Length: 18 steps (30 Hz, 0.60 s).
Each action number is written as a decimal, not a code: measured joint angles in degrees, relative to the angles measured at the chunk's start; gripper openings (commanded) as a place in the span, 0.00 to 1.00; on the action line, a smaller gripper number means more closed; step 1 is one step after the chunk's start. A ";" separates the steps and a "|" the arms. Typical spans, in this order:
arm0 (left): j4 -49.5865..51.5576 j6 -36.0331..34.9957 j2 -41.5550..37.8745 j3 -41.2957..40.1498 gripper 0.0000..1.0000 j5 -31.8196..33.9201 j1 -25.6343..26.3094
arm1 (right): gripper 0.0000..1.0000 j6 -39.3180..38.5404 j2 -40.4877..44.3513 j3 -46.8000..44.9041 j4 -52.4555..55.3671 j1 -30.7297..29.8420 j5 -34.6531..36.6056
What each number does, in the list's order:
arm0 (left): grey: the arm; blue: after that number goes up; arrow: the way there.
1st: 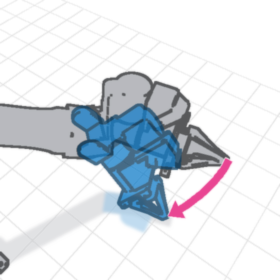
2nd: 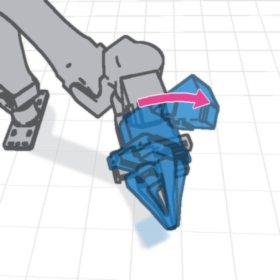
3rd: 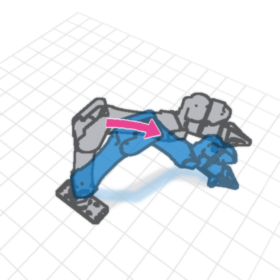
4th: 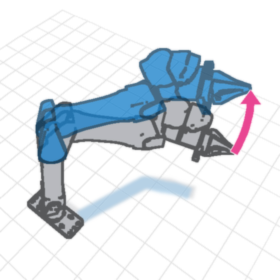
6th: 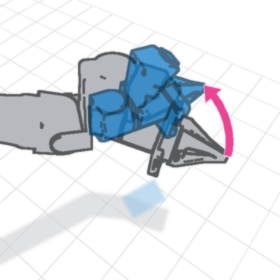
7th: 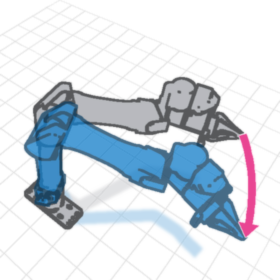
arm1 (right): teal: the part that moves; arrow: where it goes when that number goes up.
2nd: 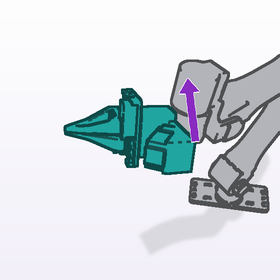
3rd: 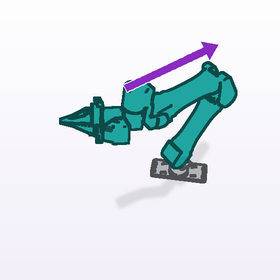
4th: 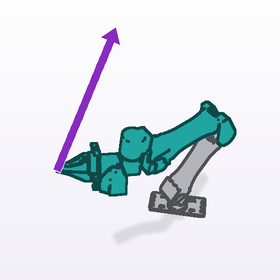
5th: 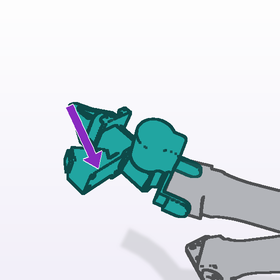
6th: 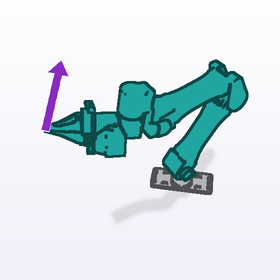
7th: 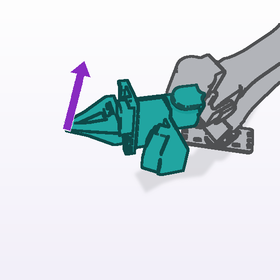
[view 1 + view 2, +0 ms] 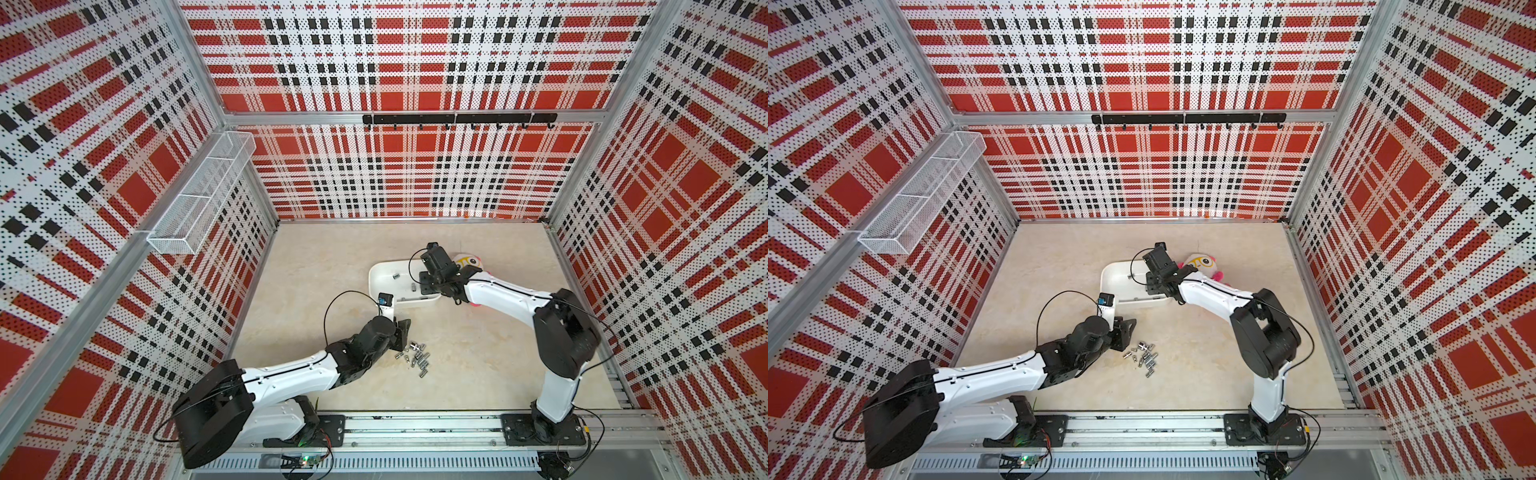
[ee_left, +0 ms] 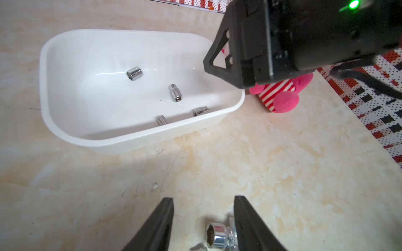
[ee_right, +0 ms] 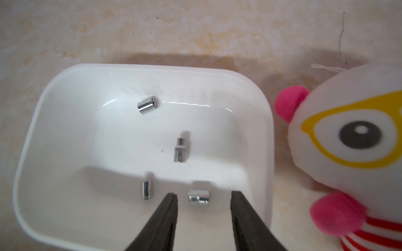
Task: Put the socket on the desktop into the storage box
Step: Place the socket head in the storage box.
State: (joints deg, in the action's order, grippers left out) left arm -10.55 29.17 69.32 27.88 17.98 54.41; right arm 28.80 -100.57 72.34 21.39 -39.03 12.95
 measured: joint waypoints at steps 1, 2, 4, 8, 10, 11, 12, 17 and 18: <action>0.17 -0.20 -0.02 0.31 0.51 0.02 0.79 | 0.46 -0.15 3.45 -2.71 -0.33 0.00 0.26; 0.35 -0.68 -0.02 0.72 0.52 0.20 1.99 | 0.46 -0.24 7.19 -5.35 -0.48 0.00 0.79; 0.59 -1.46 -0.02 1.31 0.52 0.76 4.44 | 0.47 -0.33 14.25 -10.45 -1.36 0.00 1.57; 1.64 -2.93 0.48 2.75 0.53 2.69 8.55 | 0.49 -0.20 29.00 -22.03 -2.67 0.00 3.15; 2.73 -3.78 1.68 4.26 0.54 3.78 9.86 | 0.51 0.00 35.76 -28.11 -3.37 0.00 4.15; 3.10 -4.04 2.27 4.79 0.54 4.26 10.27 | 0.51 0.11 38.86 -30.97 -3.43 0.00 4.79; 3.63 -4.26 2.95 5.38 0.54 4.96 10.71 | 0.52 0.22 41.38 -33.53 -3.67 0.00 5.40; 6.69 -4.57 7.50 7.67 0.52 8.55 11.82 | 0.55 0.94 51.12 -45.11 -4.57 0.00 8.59; 7.52 -4.52 8.72 8.02 0.52 9.44 12.02 | 0.55 1.16 52.09 -46.60 -4.52 0.00 8.85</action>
State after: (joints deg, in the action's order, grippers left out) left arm -3.03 24.64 78.04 35.90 27.42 66.43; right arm 29.95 -48.49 25.74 16.86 -39.03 21.80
